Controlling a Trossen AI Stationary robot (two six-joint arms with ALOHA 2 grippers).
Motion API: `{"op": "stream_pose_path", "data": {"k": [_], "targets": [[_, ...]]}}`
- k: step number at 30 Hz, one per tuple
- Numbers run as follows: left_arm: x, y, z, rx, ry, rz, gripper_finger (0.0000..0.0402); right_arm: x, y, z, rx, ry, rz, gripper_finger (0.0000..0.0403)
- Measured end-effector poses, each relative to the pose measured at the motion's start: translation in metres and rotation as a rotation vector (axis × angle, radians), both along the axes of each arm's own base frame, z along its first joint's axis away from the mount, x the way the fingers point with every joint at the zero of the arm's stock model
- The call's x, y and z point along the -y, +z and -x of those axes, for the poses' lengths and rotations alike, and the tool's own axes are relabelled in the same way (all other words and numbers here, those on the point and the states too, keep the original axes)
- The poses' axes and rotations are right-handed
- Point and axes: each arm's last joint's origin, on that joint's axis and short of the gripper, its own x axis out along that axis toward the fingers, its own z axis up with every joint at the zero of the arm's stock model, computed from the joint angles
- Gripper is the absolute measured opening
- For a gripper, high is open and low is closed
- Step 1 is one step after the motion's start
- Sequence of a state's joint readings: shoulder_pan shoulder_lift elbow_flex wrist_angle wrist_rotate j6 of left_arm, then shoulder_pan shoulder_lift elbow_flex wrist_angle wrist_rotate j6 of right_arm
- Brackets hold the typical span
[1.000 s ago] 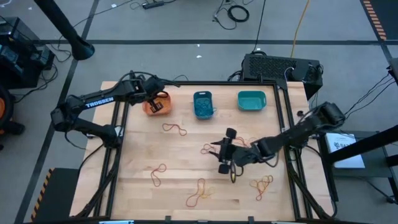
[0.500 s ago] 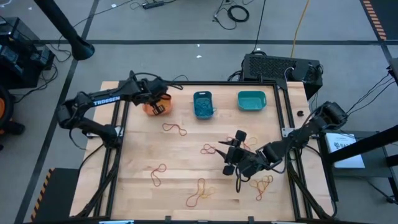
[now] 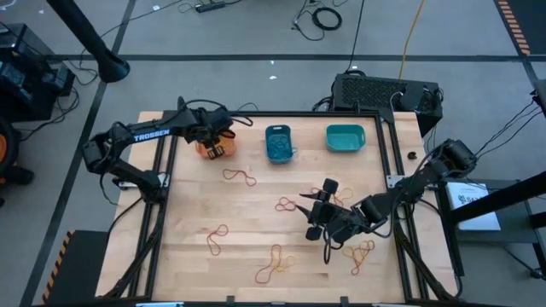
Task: Sort rubber bands into baskets
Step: Put the yellow rubber band into the orange bin
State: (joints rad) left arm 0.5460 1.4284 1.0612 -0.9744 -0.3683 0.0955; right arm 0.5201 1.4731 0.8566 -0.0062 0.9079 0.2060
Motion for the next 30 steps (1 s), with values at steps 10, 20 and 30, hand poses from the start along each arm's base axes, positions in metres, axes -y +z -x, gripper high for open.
{"op": "stream_pose_path", "data": {"k": [10,20,30], "targets": [[0.057,0.027,-0.008,0.220,-0.137,0.330,0.0109,-0.008,-0.005,0.000,-0.066,0.196,-0.253,0.0157],[0.180,0.035,-0.029,0.527,-0.606,0.240,0.0109,-0.023,-0.006,0.007,-0.089,0.281,-0.388,0.0157],[0.258,-0.025,-0.019,1.140,-0.987,0.051,0.0109,-0.043,-0.015,0.026,-0.139,0.194,-0.590,0.0157]]}}
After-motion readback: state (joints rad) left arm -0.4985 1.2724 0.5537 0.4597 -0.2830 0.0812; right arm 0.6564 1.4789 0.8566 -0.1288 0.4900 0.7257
